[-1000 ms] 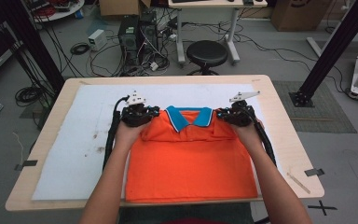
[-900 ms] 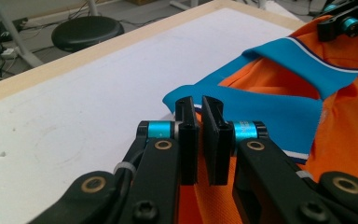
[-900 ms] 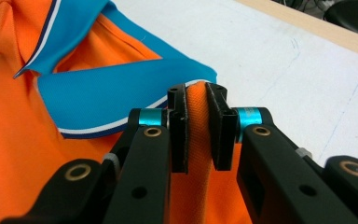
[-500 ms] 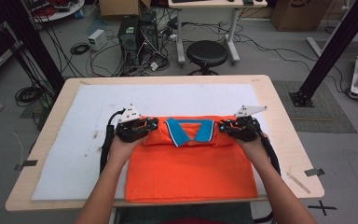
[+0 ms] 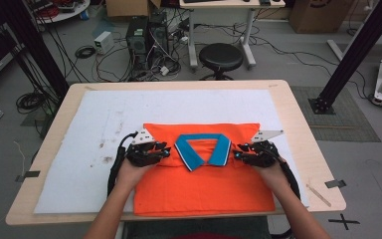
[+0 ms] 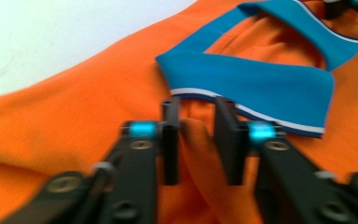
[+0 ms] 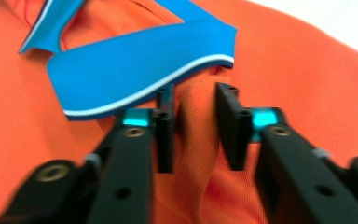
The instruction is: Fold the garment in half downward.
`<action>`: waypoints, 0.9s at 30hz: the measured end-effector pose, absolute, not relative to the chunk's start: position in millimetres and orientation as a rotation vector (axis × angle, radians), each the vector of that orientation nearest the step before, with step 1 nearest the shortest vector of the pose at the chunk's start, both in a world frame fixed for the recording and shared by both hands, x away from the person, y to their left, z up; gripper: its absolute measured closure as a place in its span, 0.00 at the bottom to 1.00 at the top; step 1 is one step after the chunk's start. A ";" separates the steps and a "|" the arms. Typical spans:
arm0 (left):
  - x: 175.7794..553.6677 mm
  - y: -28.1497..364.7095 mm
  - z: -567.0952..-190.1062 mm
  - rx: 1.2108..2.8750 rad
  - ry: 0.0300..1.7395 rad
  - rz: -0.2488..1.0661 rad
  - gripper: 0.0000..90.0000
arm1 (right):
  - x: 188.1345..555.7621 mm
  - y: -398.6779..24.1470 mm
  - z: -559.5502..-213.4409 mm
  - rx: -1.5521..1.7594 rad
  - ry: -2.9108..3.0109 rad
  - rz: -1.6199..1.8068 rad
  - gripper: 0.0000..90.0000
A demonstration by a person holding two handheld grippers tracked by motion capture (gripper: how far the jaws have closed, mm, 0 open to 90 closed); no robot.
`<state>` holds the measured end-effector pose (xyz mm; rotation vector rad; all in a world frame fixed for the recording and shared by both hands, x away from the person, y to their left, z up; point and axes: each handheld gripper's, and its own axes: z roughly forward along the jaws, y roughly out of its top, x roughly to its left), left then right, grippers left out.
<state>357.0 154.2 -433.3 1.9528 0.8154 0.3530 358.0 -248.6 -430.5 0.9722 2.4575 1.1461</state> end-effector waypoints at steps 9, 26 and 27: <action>370.7 148.8 -419.8 1.899 0.850 0.395 0.44 | 366.0 -254.8 -403.9 0.983 2.370 1.251 0.51; 407.7 132.5 -436.7 1.953 0.933 0.315 0.38 | 422.5 -234.7 -414.9 1.094 2.463 1.147 0.46; 409.2 131.5 -437.0 1.966 0.933 0.314 0.38 | 423.5 -233.6 -415.6 1.098 2.466 1.142 0.46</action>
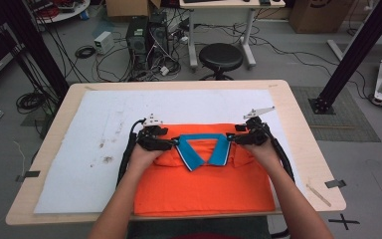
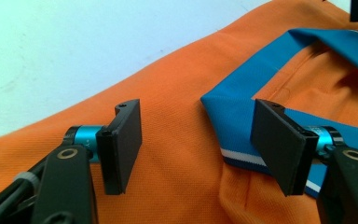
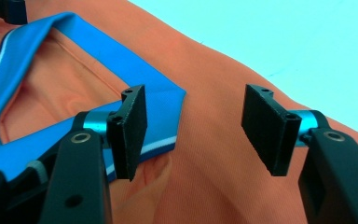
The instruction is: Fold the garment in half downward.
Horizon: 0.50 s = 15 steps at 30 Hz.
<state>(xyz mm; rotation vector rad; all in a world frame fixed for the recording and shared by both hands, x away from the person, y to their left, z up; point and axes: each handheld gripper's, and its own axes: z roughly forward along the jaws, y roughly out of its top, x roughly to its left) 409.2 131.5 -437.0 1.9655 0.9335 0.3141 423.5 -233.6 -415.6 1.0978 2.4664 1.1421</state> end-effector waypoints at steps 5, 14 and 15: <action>416.7 123.3 -435.9 1.998 0.935 0.299 0.37 | 432.8 -223.7 -419.7 1.098 2.502 1.114 0.45; 418.4 109.6 -446.5 2.070 0.918 0.282 0.45 | 441.9 -210.3 -435.8 1.115 2.576 1.045 0.49; 417.7 109.1 -446.4 2.075 0.908 0.281 0.49 | 441.0 -209.9 -435.5 1.111 2.577 1.040 0.50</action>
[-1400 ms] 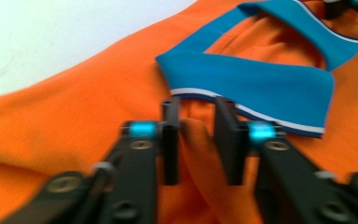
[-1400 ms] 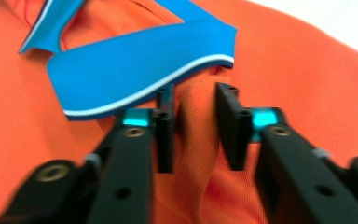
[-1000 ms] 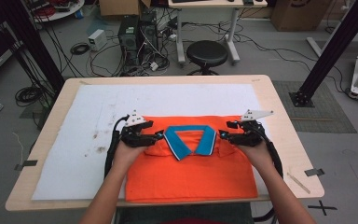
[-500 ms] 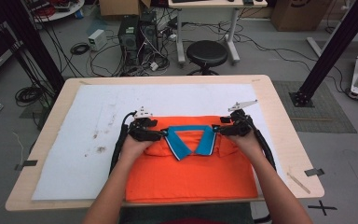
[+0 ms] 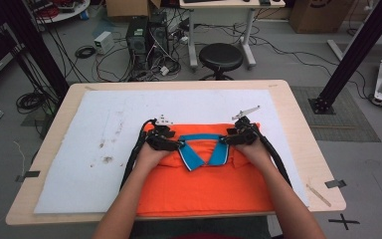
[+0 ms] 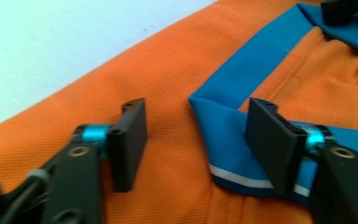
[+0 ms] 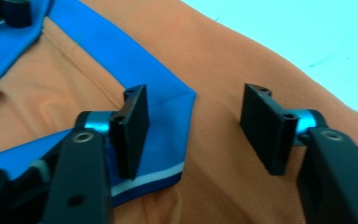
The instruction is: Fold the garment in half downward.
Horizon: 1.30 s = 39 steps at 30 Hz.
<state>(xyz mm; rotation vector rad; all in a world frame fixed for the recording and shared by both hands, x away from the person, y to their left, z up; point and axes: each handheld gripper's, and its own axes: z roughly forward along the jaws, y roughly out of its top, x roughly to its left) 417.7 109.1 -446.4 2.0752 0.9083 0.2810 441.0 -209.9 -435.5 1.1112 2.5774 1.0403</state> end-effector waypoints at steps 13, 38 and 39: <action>405.5 100.0 -445.1 2.117 0.807 0.348 0.77 | 432.1 -203.0 -431.9 1.001 2.613 1.017 0.76; 382.3 111.9 -426.9 2.019 0.734 0.381 0.88 | 404.7 -208.1 -411.6 0.901 2.524 1.120 0.96; 379.9 112.6 -425.8 2.010 0.726 0.379 0.88 | 401.3 -209.2 -409.4 0.889 2.517 1.125 0.96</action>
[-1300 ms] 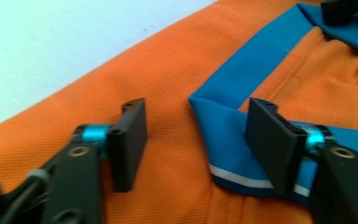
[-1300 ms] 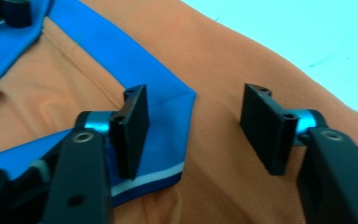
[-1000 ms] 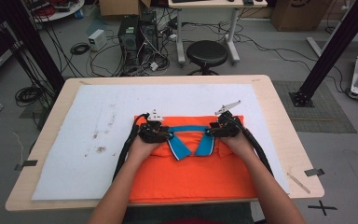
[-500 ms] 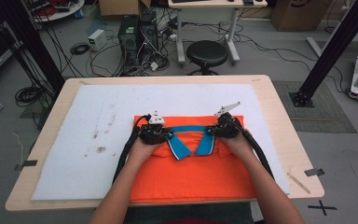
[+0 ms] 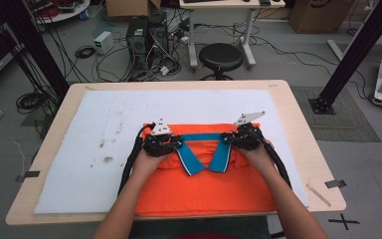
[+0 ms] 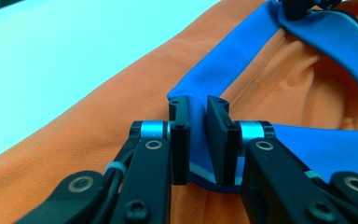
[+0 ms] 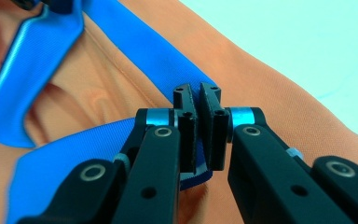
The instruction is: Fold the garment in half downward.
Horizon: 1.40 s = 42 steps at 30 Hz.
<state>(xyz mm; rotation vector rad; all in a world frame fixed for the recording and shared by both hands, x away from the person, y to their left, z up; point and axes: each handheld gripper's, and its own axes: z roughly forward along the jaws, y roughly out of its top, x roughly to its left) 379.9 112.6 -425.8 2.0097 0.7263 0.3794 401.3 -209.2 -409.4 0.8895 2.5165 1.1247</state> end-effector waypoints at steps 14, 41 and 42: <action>341.1 121.4 -397.5 1.918 0.609 0.397 0.89 | 354.8 -219.1 -385.0 0.768 2.437 1.234 0.96; 266.7 157.4 -398.3 1.888 0.531 0.347 0.77 | 257.3 -248.1 -382.9 0.661 2.392 1.341 0.83; 267.7 159.0 -397.8 1.882 0.539 0.355 0.75 | 256.2 -250.4 -381.4 0.667 2.382 1.355 0.82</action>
